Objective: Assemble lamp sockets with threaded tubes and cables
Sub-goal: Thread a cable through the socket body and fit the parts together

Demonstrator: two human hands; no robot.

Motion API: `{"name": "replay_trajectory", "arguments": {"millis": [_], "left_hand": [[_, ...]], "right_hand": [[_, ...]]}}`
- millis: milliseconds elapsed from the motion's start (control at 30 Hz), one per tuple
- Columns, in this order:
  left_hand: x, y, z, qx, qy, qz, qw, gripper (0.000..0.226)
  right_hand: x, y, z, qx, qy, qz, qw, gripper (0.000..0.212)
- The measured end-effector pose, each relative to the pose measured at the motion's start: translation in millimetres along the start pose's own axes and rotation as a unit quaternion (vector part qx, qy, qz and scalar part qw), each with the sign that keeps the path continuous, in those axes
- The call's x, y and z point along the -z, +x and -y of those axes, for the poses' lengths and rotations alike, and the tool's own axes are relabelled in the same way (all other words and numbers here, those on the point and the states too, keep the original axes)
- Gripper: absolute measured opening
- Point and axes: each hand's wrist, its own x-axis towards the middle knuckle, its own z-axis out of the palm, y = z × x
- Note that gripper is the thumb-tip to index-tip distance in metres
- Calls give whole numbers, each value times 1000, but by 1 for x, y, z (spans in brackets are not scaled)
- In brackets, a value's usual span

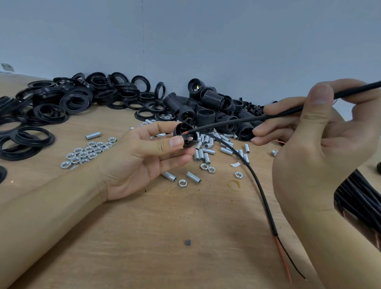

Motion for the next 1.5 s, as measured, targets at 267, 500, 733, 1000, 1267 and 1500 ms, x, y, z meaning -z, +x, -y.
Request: {"name": "replay_trajectory", "arguments": {"millis": [267,500,733,1000,1267,1500], "left_hand": [[0,1,0,5,-14,1,1000,62],[-2,-1,-1,4,-6,4,1000,77],[-1,-1,-1,0,3,5,1000,73],[-1,0,2,-17,20,-24,999,43],[1,2,4,-70,53,-60,994,36],[2,0,6,-105,131,-12,986,34]], "right_hand": [[2,4,-2,-5,-22,-2,1000,10],[2,4,-4,-23,-12,-18,1000,7],[2,3,-4,-25,-22,-4,999,8],[1,-2,-1,-7,16,31,999,7],[2,-4,-2,-27,40,48,998,7],[-1,-3,-4,-29,2,32,999,10]]}}
